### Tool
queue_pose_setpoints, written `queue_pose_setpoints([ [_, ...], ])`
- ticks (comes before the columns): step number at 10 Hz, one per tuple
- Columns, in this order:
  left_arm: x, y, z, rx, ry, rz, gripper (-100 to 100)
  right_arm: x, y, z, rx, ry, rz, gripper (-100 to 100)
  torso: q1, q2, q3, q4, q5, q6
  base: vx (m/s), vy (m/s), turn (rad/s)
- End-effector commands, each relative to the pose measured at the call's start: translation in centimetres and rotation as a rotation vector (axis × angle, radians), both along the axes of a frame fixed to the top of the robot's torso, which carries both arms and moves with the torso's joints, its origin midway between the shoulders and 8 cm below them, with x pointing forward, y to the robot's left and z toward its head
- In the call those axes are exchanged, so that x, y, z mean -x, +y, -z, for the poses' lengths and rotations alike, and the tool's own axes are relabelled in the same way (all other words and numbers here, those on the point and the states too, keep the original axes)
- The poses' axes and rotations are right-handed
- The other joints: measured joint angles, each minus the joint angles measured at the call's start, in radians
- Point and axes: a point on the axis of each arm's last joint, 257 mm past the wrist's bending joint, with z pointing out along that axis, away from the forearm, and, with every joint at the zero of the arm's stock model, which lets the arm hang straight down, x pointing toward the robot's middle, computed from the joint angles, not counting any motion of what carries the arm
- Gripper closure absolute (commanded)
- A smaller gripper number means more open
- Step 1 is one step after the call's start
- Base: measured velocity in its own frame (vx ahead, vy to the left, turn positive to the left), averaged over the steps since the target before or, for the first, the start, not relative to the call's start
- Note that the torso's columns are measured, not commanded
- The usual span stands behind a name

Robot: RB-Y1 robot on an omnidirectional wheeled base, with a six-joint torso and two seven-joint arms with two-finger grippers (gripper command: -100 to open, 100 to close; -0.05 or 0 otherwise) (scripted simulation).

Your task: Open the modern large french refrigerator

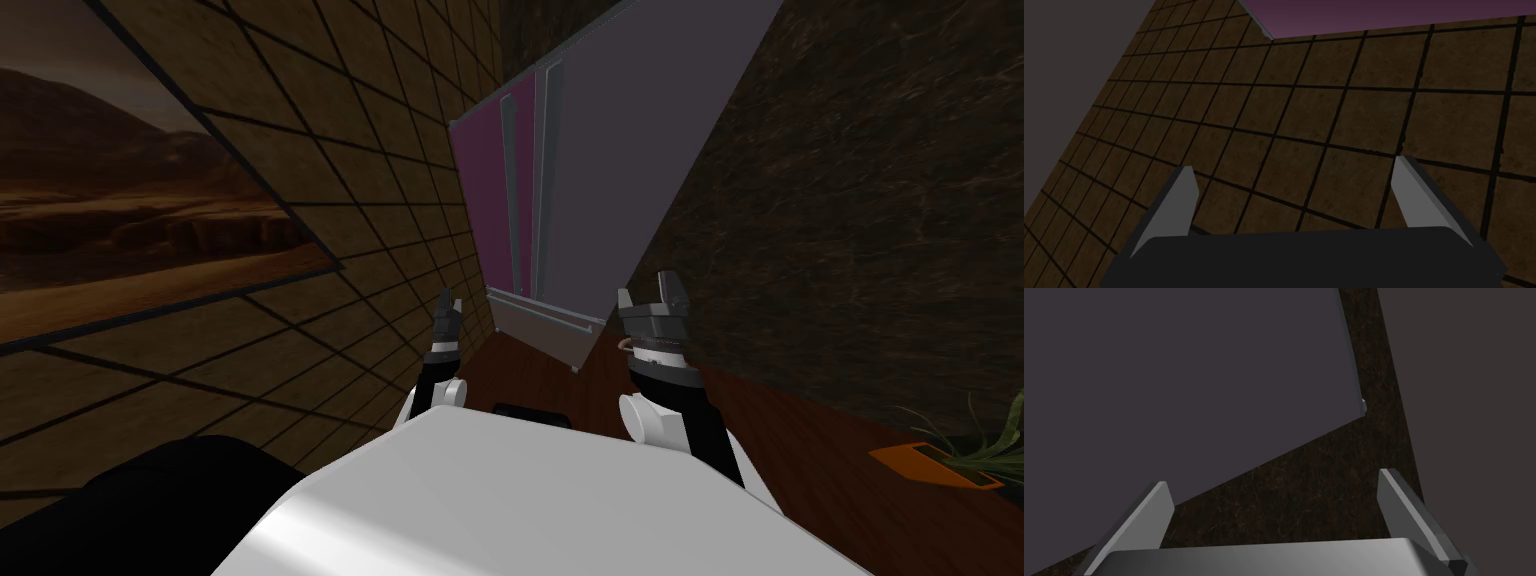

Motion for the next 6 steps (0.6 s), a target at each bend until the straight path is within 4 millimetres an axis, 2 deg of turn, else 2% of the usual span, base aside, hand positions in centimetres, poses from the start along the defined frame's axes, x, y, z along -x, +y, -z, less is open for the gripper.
queue_pose_setpoints([
  [1, 0.00, 0.00, 0.00, 0.000, 0.000, 0.000, 0, 0.00, 0.00, 0.00, 0.000, 0.000, 0.000, 0, 0.000, 0.040, -0.082, 0.041, 0.000, 0.000, 0.000, 0.000, 0.000],
  [6, 0.00, 0.00, -0.01, 0.000, 0.000, 0.000, 0, 0.01, 0.00, -0.01, 0.000, 0.000, 0.000, 0, 0.000, 0.396, -0.792, 0.396, 0.000, 0.000, 0.000, 0.000, 0.000],
])
